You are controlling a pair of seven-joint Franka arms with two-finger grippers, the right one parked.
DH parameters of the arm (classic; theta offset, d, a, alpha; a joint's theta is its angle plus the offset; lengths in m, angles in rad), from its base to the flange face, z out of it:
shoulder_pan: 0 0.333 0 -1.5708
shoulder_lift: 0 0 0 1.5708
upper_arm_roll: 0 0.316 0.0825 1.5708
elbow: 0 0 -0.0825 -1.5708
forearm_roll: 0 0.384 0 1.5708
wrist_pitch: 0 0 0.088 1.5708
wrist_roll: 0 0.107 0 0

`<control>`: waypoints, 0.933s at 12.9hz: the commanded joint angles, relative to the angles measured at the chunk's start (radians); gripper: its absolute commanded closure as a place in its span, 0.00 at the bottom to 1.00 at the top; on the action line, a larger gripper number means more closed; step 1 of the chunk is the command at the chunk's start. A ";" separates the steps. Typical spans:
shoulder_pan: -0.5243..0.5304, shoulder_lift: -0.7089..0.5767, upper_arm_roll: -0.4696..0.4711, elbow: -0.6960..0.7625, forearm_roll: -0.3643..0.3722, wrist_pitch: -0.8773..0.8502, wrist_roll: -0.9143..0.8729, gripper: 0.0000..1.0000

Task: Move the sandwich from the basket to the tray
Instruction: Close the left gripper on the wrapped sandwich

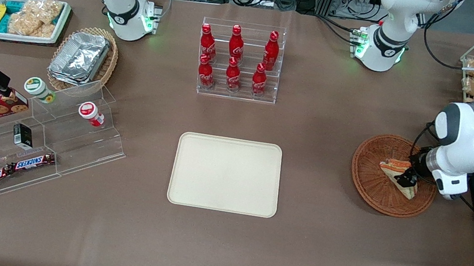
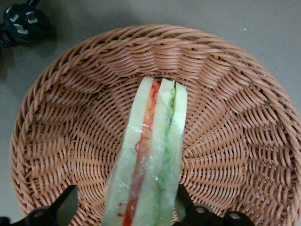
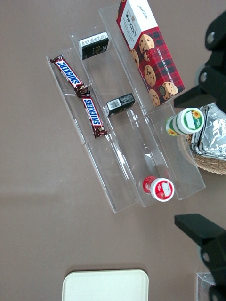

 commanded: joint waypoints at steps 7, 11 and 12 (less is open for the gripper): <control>0.006 -0.072 -0.008 0.083 0.090 -0.126 0.007 1.00; -0.005 -0.074 -0.019 0.359 0.108 -0.516 0.143 1.00; -0.005 -0.074 -0.019 0.434 0.107 -0.597 0.213 1.00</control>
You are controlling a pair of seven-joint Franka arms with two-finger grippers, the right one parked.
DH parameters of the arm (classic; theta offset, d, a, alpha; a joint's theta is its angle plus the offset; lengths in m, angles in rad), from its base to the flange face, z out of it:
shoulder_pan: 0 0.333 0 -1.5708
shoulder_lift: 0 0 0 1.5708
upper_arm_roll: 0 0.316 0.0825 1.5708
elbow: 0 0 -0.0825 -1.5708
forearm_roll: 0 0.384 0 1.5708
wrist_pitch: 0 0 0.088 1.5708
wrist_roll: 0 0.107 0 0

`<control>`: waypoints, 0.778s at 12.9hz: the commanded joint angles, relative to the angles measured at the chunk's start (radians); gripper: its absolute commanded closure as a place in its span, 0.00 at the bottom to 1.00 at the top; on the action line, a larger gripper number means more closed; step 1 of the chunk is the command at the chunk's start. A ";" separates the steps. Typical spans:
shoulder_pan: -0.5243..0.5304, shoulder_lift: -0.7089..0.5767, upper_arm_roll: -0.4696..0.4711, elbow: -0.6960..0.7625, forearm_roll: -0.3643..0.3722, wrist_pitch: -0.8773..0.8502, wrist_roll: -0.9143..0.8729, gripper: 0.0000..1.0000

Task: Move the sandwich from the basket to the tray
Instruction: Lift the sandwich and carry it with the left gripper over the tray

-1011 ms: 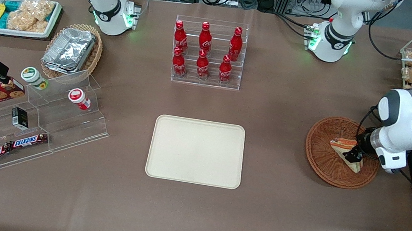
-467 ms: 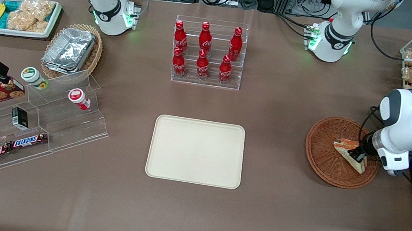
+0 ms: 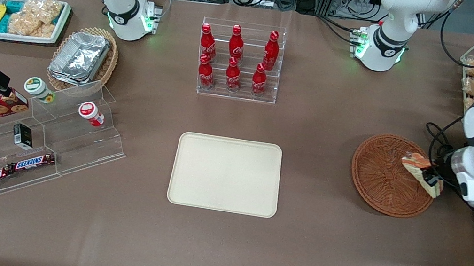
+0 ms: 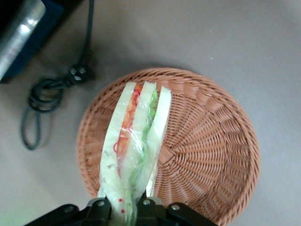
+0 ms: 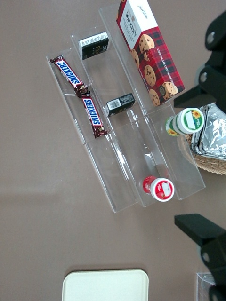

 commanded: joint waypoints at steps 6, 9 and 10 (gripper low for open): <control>-0.099 0.085 -0.102 0.460 0.011 -0.359 0.286 1.00; -0.249 0.233 -0.110 0.581 0.009 -0.353 0.286 0.99; -0.307 0.273 -0.110 0.592 0.011 -0.341 0.289 0.99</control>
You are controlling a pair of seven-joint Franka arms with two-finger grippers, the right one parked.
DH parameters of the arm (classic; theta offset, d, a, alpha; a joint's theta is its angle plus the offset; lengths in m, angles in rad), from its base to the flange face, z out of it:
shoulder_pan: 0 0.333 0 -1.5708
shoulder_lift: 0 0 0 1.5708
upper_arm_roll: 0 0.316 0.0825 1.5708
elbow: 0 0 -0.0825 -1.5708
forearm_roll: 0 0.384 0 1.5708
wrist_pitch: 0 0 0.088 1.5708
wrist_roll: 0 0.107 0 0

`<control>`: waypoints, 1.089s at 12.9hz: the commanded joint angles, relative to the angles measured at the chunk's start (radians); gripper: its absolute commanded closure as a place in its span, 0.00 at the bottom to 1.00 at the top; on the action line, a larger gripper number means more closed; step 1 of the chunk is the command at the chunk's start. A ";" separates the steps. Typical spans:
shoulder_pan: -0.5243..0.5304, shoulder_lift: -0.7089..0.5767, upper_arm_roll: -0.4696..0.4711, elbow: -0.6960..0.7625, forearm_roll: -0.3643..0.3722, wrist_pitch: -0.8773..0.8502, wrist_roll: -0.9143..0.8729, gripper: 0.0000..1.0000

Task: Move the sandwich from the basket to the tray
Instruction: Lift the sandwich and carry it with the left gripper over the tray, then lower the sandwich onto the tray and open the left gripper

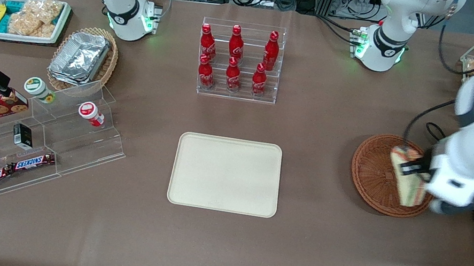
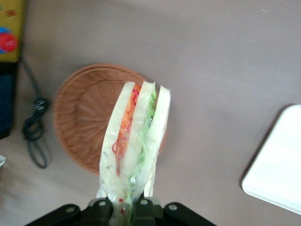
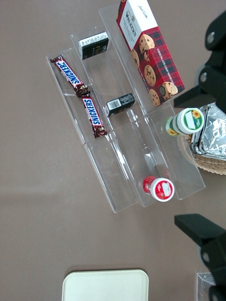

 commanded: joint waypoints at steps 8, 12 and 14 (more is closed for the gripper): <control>-0.360 0.416 0.003 0.140 -0.006 0.406 -0.165 0.98; -0.393 0.513 0.002 0.141 -0.004 0.478 -0.170 0.98; -0.400 0.524 0.003 0.138 0.005 0.525 -0.182 0.64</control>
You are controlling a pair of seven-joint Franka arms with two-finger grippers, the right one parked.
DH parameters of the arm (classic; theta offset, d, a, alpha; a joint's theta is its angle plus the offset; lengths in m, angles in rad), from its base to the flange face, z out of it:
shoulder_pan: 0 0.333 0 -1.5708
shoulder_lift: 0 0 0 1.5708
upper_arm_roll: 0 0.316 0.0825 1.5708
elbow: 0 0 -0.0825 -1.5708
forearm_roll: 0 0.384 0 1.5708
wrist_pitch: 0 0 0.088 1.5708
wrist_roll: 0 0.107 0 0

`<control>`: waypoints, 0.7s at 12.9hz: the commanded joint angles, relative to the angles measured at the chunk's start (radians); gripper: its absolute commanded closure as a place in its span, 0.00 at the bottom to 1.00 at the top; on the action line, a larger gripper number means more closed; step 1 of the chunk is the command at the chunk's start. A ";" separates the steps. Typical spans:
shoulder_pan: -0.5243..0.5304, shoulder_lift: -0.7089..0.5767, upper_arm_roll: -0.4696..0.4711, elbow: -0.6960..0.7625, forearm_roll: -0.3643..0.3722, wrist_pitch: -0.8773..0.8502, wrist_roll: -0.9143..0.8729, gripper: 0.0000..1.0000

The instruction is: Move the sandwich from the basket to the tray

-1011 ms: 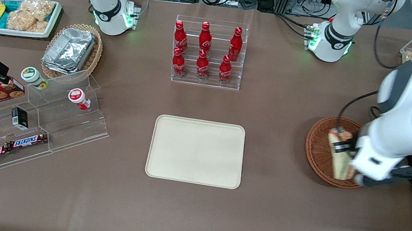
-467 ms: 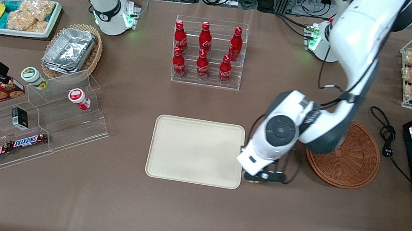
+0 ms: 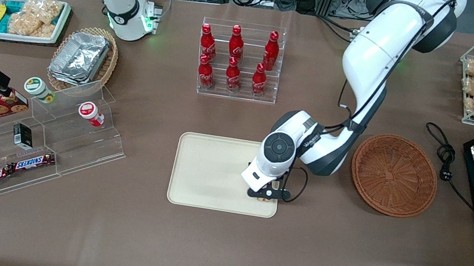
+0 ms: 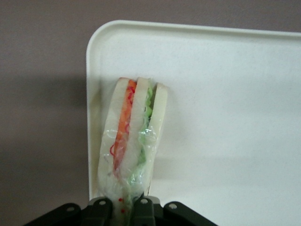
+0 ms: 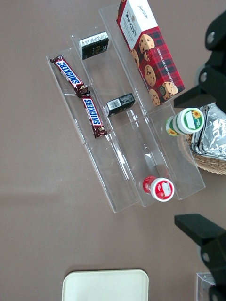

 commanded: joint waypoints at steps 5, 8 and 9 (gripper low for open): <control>-0.002 -0.053 0.013 0.041 0.014 -0.026 -0.019 0.00; 0.044 -0.178 0.016 0.036 0.001 -0.185 -0.022 0.00; 0.081 -0.236 0.016 0.013 0.004 -0.284 -0.016 0.00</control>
